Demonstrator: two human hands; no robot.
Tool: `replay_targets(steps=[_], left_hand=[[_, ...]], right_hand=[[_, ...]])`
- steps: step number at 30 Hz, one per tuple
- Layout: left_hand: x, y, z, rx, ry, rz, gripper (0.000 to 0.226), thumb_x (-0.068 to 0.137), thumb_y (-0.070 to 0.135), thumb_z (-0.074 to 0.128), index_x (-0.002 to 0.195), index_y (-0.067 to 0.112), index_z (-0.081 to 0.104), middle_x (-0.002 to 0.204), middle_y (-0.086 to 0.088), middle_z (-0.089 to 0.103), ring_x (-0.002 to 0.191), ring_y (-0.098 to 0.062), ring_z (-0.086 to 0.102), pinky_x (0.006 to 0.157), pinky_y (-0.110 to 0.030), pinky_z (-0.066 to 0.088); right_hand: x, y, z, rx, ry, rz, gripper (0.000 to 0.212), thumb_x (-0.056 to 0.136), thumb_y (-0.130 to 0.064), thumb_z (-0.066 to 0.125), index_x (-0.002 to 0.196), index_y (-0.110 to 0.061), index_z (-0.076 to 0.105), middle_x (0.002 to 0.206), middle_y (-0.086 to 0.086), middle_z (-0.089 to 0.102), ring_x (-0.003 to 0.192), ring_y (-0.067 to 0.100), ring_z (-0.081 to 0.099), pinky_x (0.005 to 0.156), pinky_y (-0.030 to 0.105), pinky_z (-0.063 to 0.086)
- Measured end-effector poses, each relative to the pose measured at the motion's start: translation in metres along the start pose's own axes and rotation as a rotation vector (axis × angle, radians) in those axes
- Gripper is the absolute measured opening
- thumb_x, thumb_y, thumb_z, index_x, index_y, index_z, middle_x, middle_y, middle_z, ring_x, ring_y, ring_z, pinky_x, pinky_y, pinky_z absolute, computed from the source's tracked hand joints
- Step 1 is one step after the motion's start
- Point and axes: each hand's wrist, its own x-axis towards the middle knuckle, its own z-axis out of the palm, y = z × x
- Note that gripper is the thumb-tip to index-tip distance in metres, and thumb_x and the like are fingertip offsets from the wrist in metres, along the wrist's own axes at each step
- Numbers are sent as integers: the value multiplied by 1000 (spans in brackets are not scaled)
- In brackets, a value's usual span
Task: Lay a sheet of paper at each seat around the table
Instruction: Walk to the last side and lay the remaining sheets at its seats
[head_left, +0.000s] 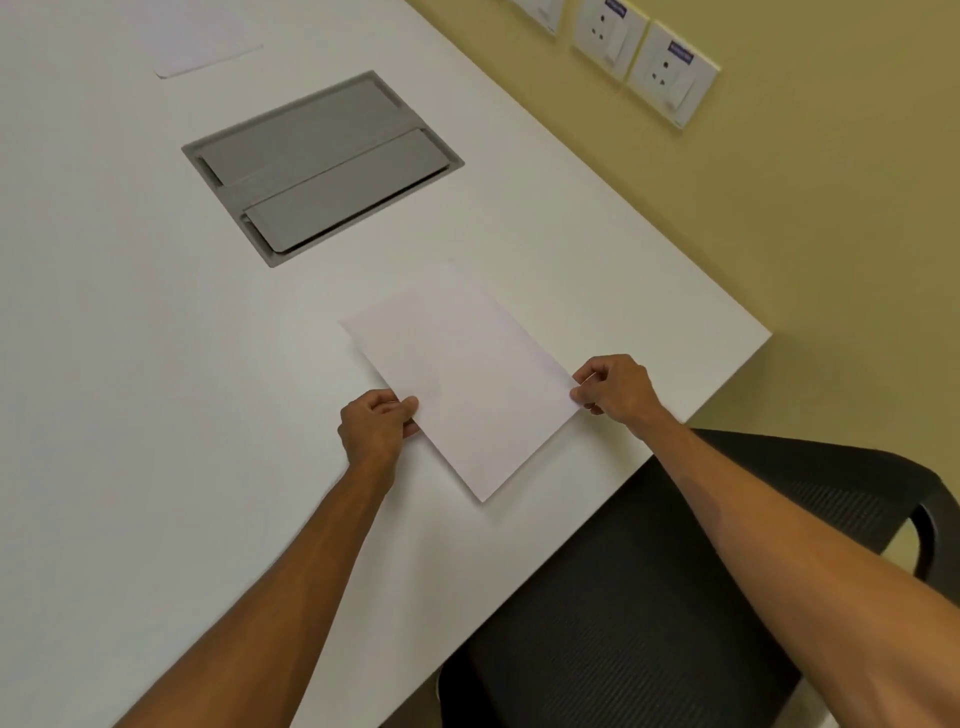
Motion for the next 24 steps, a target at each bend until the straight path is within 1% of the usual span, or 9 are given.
replay_targets(steps=[3, 7, 10, 12, 15, 16, 18, 21, 24], left_hand=[[4, -4, 8, 50, 22, -12, 11, 81, 7, 80, 86, 4, 71, 75, -3, 74, 69, -20, 73, 51, -11, 51], [10, -12, 16, 141, 32, -9, 13, 80, 9, 81, 87, 6, 71, 74, -3, 74, 69, -22, 74, 51, -14, 54], [13, -16, 20, 228, 59, -7, 18, 80, 14, 82, 91, 10, 69, 82, -6, 74, 65, -21, 74, 58, -21, 57], [15, -18, 22, 254, 79, -26, 26, 79, 18, 83, 99, 12, 67, 89, -8, 74, 65, -21, 74, 66, -27, 59], [13, -22, 22, 401, 120, 26, 45, 79, 31, 82, 114, 16, 59, 94, -5, 73, 84, -25, 73, 85, -38, 57], [12, -23, 22, 504, 144, 89, 53, 79, 36, 81, 120, 17, 54, 100, -5, 71, 95, -26, 70, 87, -39, 54], [10, -26, 22, 692, 165, 251, 72, 77, 45, 81, 133, 16, 46, 126, -8, 58, 119, -29, 56, 93, -44, 49], [14, -30, 22, 888, 44, 422, 99, 76, 57, 78, 152, 16, 30, 160, -9, 27, 148, -30, 24, 116, -48, 27], [20, -36, 21, 1059, -104, 484, 112, 77, 66, 70, 160, 19, 12, 169, -5, -2, 155, -26, -4, 123, -47, 7]], right_hand=[[9, 11, 5, -52, 0, -6, 15, 76, 2, 76, 89, -4, 72, 71, 12, 68, 65, 25, 65, 76, 43, 60], [15, 21, 12, -138, -1, -26, 14, 76, -3, 76, 87, -10, 72, 69, 3, 65, 68, 23, 64, 76, 39, 57], [17, 26, 14, -161, 2, -15, 14, 77, -7, 77, 85, -15, 71, 69, -1, 65, 70, 23, 66, 74, 35, 56], [18, 29, 15, -160, -1, -8, 14, 77, -7, 77, 84, -17, 70, 67, -2, 64, 67, 20, 65, 71, 33, 55], [21, 31, 15, -146, -4, 8, 15, 77, -5, 77, 83, -16, 69, 65, -1, 65, 62, 18, 64, 66, 29, 52], [22, 31, 14, -139, -5, 7, 15, 77, -5, 77, 84, -15, 70, 65, -1, 65, 62, 18, 65, 66, 29, 52], [23, 31, 14, -132, -10, -4, 14, 77, -4, 77, 86, -13, 71, 64, 0, 65, 62, 18, 64, 68, 30, 54], [24, 30, 13, -130, -18, -12, 14, 77, -4, 77, 87, -12, 71, 65, 0, 64, 63, 19, 64, 68, 30, 54], [25, 31, 13, -132, -29, -22, 13, 79, -4, 76, 88, -11, 70, 62, -2, 61, 58, 15, 60, 64, 26, 48]])
